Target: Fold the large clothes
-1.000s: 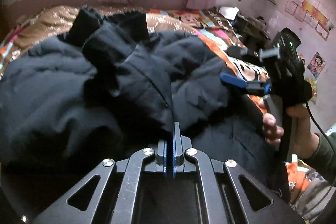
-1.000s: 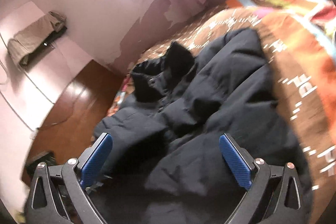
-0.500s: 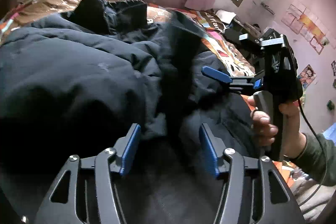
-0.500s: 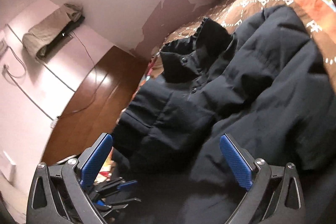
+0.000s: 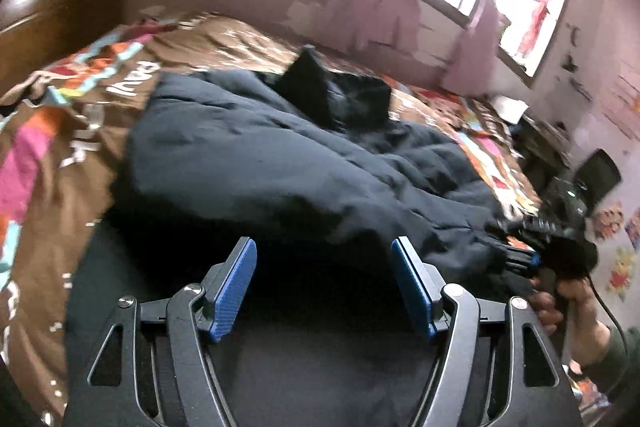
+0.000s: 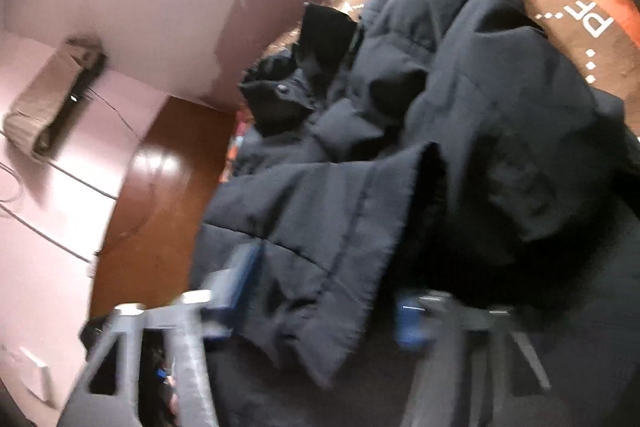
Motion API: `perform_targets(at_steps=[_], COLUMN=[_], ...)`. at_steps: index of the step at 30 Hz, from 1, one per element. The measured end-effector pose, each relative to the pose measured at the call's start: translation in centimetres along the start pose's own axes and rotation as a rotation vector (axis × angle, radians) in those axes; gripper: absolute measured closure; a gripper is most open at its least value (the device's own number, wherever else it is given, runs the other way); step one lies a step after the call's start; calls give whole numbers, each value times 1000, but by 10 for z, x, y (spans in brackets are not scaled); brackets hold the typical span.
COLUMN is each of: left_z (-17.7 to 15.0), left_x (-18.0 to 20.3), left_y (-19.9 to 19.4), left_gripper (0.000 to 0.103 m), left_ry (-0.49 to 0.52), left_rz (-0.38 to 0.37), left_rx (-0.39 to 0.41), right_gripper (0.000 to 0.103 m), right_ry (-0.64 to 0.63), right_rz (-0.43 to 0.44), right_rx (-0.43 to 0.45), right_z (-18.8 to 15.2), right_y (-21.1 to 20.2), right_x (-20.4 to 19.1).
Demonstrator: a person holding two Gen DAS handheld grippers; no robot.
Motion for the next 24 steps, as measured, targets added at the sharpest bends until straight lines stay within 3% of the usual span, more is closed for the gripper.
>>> perform_targets(at_steps=[2, 5, 11, 16, 19, 21, 24], left_z=[0, -2, 2, 6, 13, 23, 32], left_x=[-8, -19, -33, -40, -40, -36, -28], left_y=[-2, -5, -8, -7, -1, 8, 25], left_gripper=[39, 39, 39, 39, 39, 39, 39], left_ry=[-18, -51, -83, -77, -43, -3, 41], left_rz=[28, 44, 82, 131, 144, 141, 114], left_rx=[2, 9, 22, 31, 34, 33, 18], right_gripper=[89, 91, 92, 91, 86, 64, 48], right_ry=[-23, -83, -238, -273, -263, -247, -293], right_rz=[-47, -79, -170, -260, -326, -351, -375], right_rx=[21, 73, 288, 297, 261, 270, 315], right_z=[-2, -1, 21, 31, 32, 32, 36], right_y=[-2, -14, -55, -47, -30, -30, -36], right_x=[1, -5, -39, -30, -18, -10, -18])
Point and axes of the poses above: each gripper's, at about its wrist camera, not at the fingertips, and y roughly the way its jaws point, x to its right, z to its top, the point moved 2 cm from there along y, roughly the way its jaws point, and after that the axes turned 10 degrees about y, right-handed, at the moved point
